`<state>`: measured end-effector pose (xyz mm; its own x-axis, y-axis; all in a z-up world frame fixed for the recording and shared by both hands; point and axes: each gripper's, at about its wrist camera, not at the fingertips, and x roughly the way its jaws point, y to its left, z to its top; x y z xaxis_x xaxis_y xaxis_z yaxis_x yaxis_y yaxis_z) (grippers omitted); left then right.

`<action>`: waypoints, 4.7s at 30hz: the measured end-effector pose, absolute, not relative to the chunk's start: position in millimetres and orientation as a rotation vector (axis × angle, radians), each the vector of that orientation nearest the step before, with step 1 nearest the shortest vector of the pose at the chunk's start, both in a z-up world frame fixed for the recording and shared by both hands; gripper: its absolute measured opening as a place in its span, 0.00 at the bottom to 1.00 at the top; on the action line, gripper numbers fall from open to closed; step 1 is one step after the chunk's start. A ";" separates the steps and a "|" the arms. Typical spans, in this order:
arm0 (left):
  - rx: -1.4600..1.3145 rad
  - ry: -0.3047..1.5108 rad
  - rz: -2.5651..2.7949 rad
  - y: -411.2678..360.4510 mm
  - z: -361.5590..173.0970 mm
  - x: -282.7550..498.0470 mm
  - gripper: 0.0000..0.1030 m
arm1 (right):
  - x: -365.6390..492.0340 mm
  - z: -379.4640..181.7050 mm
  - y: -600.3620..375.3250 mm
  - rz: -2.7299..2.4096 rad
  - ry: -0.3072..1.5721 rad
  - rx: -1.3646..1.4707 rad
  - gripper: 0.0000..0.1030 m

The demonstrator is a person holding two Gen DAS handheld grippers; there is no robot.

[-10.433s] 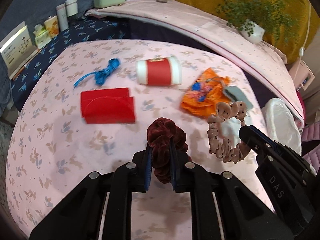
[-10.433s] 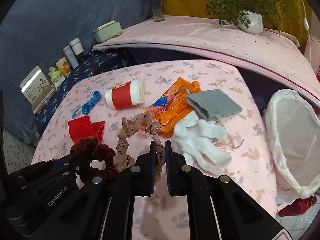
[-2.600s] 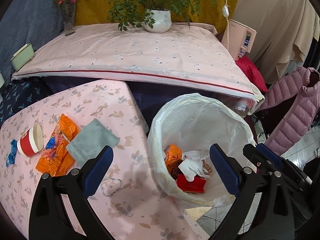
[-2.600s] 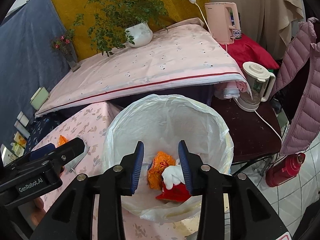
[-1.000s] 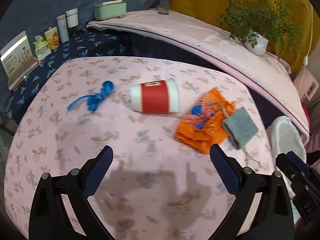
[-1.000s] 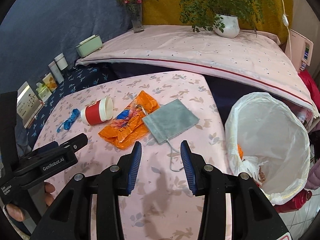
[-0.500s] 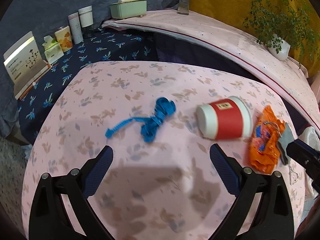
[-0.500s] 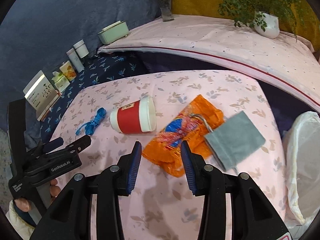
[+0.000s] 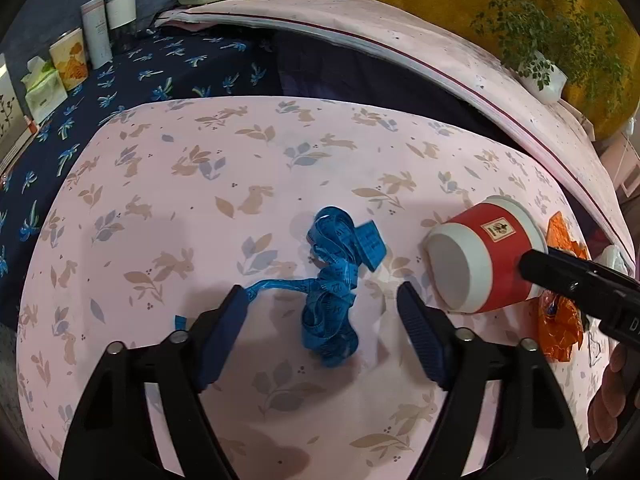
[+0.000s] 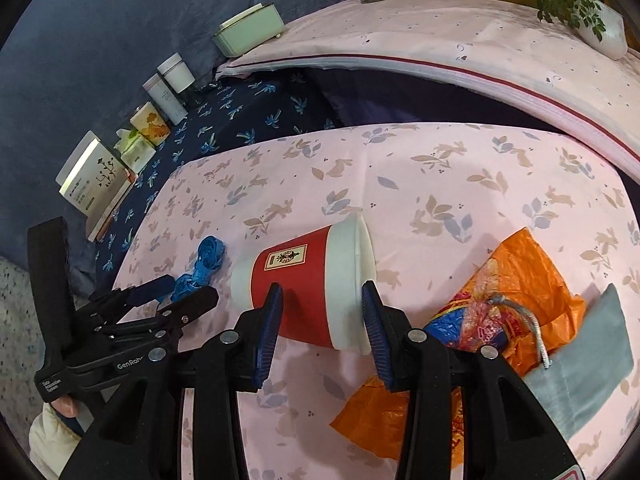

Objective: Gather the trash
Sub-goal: 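Grasp the red-white cup with the right tool while the left tool grasps the blue tape measure, then carry cup and tape over the bin and open the left tool, then open the right tool to drop the red-white cup into the bin, then move both tools back over the table toward the orange bag and grey pouch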

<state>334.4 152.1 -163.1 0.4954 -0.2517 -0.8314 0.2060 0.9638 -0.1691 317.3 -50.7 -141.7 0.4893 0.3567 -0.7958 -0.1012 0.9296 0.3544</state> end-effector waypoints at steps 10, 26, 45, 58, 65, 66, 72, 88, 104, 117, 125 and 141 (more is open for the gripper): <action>-0.007 1.006 -0.340 128.0 -156.9 306.0 0.14 | 290.3 -134.2 -36.4 0.364 1.015 0.286 0.12; 0.001 0.926 -0.406 56.1 -93.7 235.4 0.12 | 209.2 -67.9 -102.1 0.300 0.850 0.377 0.04; 0.123 0.872 -0.654 -130.1 -51.5 162.5 0.12 | 98.2 -35.5 -277.7 -0.021 0.683 0.476 0.04; 0.228 0.883 -0.764 -231.0 -59.8 127.1 0.12 | 41.2 -48.6 -362.6 -0.230 0.658 0.492 0.04; 0.254 0.899 -0.797 -256.2 -64.3 121.6 0.12 | 25.8 -59.4 -385.5 -0.270 0.657 0.527 0.04; 0.255 0.900 -0.797 -257.6 -65.1 121.6 0.12 | 25.0 -60.4 -386.9 -0.272 0.658 0.530 0.04; 0.250 0.890 -0.790 -261.7 -67.0 120.9 0.17 | 25.8 -64.1 -389.3 -0.276 0.663 0.535 0.04; 0.244 0.871 -0.725 -243.8 -68.5 126.8 0.43 | 40.8 -71.5 -376.4 -0.250 0.695 0.526 0.04; 0.197 0.880 -0.641 -212.4 -72.9 135.3 0.60 | 52.9 -69.1 -358.4 -0.245 0.708 0.501 0.10; 0.115 0.911 -0.539 -163.9 -81.6 147.3 0.65 | 65.2 -66.5 -321.5 -0.201 0.732 0.430 0.25; 0.086 0.923 -0.476 -131.7 -87.3 153.6 0.70 | 75.7 -70.8 -293.0 -0.159 0.756 0.394 0.31; -0.001 0.958 -0.335 -58.1 -103.0 175.6 0.75 | 103.3 -80.3 -234.3 -0.086 0.813 0.296 0.37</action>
